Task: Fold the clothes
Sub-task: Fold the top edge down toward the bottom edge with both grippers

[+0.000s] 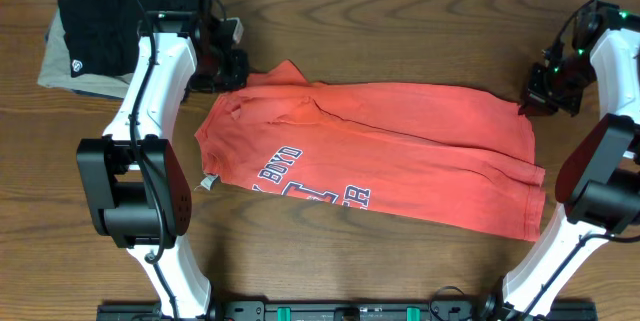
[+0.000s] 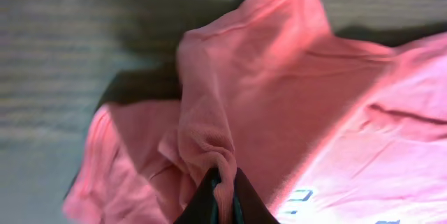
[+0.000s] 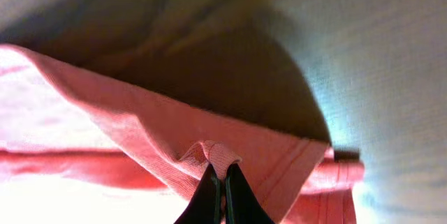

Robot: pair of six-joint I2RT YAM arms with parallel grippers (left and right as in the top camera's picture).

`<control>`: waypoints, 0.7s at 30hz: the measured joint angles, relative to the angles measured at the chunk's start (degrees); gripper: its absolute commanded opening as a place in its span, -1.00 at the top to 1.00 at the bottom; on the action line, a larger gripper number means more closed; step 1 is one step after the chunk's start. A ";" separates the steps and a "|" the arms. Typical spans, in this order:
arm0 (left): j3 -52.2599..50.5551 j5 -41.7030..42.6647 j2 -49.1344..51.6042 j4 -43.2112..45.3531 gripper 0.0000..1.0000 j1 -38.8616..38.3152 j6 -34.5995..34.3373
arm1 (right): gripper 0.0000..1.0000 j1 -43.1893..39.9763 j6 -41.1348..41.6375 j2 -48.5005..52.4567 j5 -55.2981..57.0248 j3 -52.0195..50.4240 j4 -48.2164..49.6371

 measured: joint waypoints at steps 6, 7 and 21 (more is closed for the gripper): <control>0.00 -4.33 0.00 -4.44 0.87 0.26 -0.22 | 0.98 0.00 0.00 0.00 0.24 0.00 -2.71; 0.00 -4.70 0.00 -5.09 0.87 0.48 -0.22 | 0.98 0.00 0.00 0.00 0.46 0.00 -2.86; -2.64 -5.55 0.00 -10.69 0.88 7.39 -0.22 | 0.98 -1.49 1.49 -0.76 5.09 0.00 -6.38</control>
